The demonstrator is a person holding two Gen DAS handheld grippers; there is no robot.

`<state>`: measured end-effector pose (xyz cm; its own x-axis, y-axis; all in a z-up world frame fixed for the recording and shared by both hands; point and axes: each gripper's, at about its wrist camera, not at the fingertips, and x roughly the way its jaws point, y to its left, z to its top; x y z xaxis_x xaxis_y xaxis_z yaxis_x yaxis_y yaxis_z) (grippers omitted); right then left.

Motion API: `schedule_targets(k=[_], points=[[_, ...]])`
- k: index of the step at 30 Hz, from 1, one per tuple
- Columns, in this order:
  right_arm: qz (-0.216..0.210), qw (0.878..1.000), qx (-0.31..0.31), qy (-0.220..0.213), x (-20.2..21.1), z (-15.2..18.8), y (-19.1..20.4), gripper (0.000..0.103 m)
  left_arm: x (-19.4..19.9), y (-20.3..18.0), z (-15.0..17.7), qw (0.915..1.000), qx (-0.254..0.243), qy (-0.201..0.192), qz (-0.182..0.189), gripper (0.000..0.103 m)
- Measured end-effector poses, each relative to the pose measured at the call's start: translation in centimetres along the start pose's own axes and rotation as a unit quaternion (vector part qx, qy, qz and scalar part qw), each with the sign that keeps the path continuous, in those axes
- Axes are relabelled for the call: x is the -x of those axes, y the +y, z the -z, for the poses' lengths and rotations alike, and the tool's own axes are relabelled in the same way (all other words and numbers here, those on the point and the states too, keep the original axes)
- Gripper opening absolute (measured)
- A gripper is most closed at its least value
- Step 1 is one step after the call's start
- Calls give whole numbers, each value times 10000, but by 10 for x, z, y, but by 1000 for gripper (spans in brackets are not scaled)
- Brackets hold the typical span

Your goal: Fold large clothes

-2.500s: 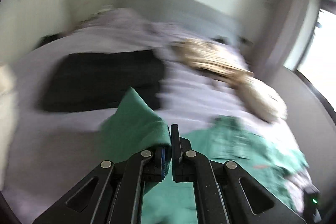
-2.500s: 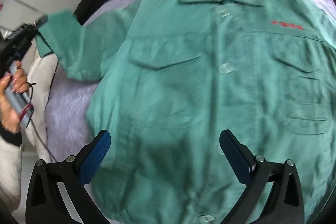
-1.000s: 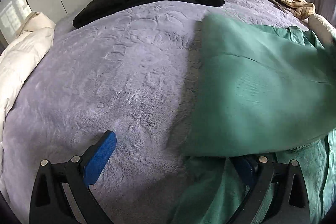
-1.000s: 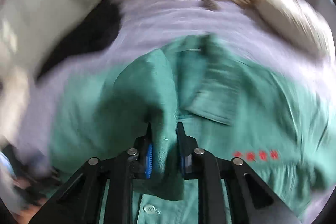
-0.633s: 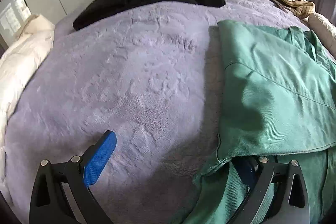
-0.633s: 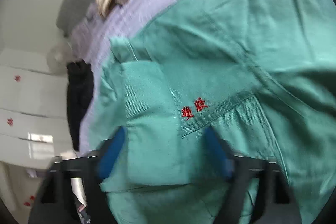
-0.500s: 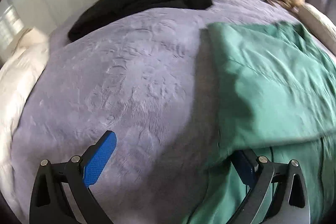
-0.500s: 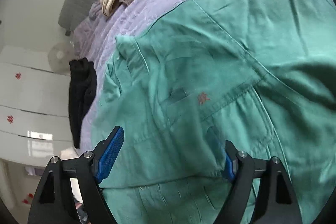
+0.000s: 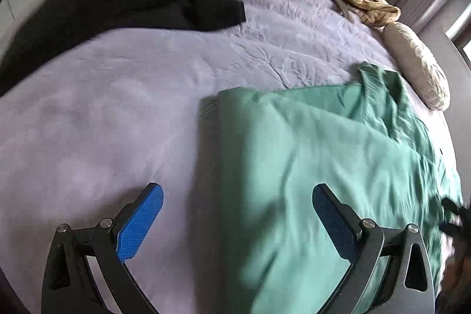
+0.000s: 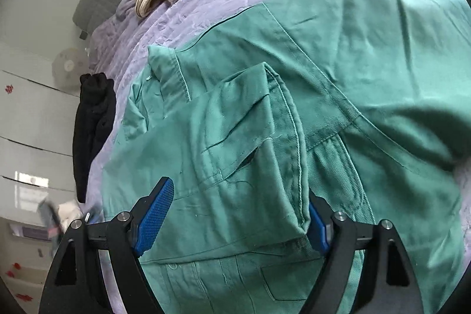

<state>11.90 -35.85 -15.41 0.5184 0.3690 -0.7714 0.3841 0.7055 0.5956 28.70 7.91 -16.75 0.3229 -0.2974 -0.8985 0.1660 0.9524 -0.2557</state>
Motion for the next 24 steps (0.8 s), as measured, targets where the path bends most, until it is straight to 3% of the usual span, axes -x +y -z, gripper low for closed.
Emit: schedule_targets(k=[1, 2, 3, 4, 5, 6, 9, 12, 16, 18, 19, 20, 22, 24], points=[[5, 10000, -10, -13, 1, 0, -1, 84, -6, -1, -4, 10000, 42, 32, 33, 76], [20, 10000, -40, -17, 0, 0, -1, 84, -11, -3, -6, 9999, 76, 69, 94, 40], [84, 9999, -67, -12, -2, -1, -1, 80, -13, -4, -8, 9996, 140, 93, 232, 19], [182, 9998, -35, 22, -4, -3, 0, 49, -12, -3, -9, 9994, 194, 49, 282, 6], [335, 9993, 30, 160, -9, -5, 3, 17, -7, -2, -9, 9993, 222, -61, 282, 6], [358, 9992, 92, 145, -9, -7, 8, 8, 6, 0, -7, 9989, 189, -342, 248, 6], [-94, 9974, 700, -159, 8, -12, 35, 7, 24, 13, -5, 9972, 263, -590, 371, 5], [-240, 9938, 1028, -357, 16, -19, 46, 7, 11, 22, -11, 9986, 227, -439, 191, 5], [436, 9989, 168, -3, -13, -21, -8, 9, -6, 29, -10, 9985, 374, -394, -116, 6], [-88, 9981, -612, 78, -12, -11, -39, 9, -2, 33, -7, 9979, 469, -411, -185, 6], [-84, 9977, -673, 64, -6, -8, -41, 12, 5, 35, -7, 9976, 438, -426, -316, 6], [39, 9982, -597, 76, 0, -4, -37, 16, 12, 36, -5, 9972, 356, -433, -487, 6], [-45, 9992, -393, 85, 15, 13, -19, 39, 26, 42, -1, 9965, 229, -411, -688, 6], [-599, 9973, -315, 301, 15, 34, 4, 49, 41, 48, 4, 9959, 174, -387, -802, 36]])
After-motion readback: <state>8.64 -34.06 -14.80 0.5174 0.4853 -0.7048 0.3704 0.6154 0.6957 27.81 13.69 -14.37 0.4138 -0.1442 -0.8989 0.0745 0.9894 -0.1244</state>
